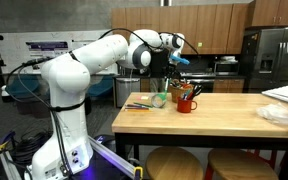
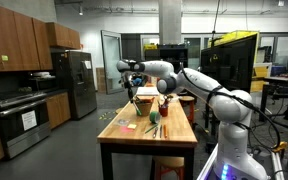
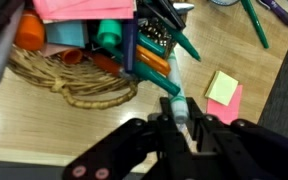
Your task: Remove one marker from the basket
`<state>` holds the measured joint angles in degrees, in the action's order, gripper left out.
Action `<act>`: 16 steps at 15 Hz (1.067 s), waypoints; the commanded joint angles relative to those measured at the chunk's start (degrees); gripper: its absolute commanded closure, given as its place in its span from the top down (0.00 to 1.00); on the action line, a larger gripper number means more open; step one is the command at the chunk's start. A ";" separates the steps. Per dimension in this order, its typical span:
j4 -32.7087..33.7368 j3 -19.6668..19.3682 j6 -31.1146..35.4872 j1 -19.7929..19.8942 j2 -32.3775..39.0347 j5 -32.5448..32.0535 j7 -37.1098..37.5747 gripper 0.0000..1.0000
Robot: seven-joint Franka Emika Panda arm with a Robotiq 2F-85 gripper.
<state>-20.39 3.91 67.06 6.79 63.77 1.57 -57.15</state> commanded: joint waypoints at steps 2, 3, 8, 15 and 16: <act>-1.62 0.06 0.63 0.06 -0.85 0.22 0.32 0.49; -1.90 0.21 0.27 0.09 -0.95 0.35 0.18 0.55; -1.13 0.25 -1.25 -0.44 -1.02 0.09 -0.30 0.88; -0.97 -0.14 1.46 -1.12 -3.13 -0.28 0.57 1.00; -0.83 -0.06 1.95 -1.04 -3.46 0.05 1.82 1.00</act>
<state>-20.79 4.16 67.86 5.96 62.36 1.64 -57.12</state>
